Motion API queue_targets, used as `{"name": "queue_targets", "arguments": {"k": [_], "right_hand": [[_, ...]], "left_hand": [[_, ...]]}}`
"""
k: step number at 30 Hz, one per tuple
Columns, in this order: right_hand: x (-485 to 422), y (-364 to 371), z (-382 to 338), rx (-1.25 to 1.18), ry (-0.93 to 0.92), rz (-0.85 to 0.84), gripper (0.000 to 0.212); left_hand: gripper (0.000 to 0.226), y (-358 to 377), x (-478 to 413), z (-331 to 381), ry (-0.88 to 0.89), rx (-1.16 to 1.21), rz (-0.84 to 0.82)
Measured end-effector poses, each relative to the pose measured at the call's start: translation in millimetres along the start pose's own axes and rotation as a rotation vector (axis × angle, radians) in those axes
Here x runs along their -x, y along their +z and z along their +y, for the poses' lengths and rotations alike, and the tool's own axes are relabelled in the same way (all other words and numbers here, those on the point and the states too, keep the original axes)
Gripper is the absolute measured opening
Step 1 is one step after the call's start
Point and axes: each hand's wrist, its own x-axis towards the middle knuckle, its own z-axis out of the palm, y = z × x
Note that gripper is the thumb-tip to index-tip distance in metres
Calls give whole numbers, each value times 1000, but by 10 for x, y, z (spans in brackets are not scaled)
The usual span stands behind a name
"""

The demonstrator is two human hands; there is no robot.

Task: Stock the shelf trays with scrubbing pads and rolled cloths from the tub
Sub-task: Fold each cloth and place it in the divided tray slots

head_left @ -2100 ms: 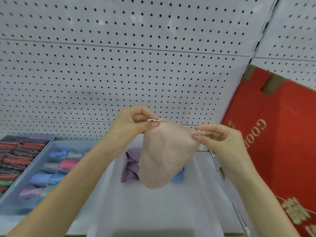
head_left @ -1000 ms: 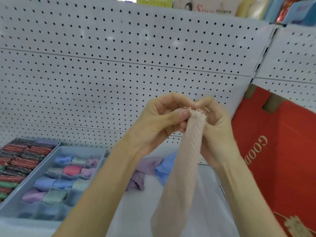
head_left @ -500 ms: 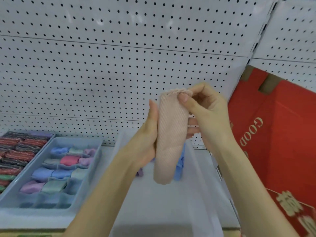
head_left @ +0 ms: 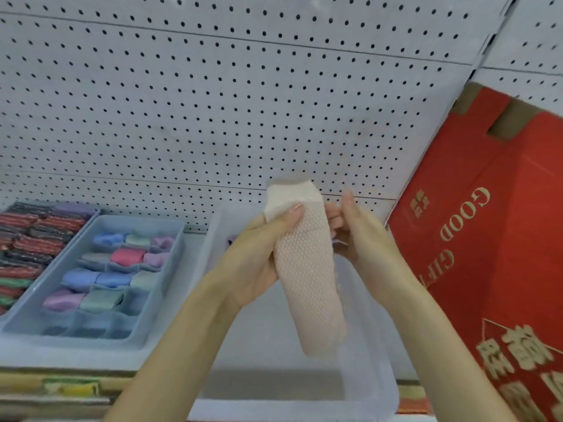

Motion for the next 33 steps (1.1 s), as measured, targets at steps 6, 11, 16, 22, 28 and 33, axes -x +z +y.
{"name": "queue_targets", "arguments": {"k": [6, 11, 16, 22, 28, 33], "right_hand": [[209, 181, 315, 37, -101, -118, 56], [218, 240, 330, 42, -173, -89, 31], [250, 217, 487, -64, -109, 129, 10], [311, 172, 640, -188, -64, 182, 32], [291, 53, 615, -46, -121, 89, 30], [290, 11, 620, 174, -200, 120, 34]], "left_hand": [[36, -103, 7, 40, -56, -224, 116], [32, -143, 1, -17, -166, -299, 86], [28, -274, 51, -235, -144, -429, 148], [37, -308, 126, -499, 94, -518, 432], [33, -345, 127, -544, 201, -709, 323], [26, -334, 139, -556, 274, -1031, 349]]}}
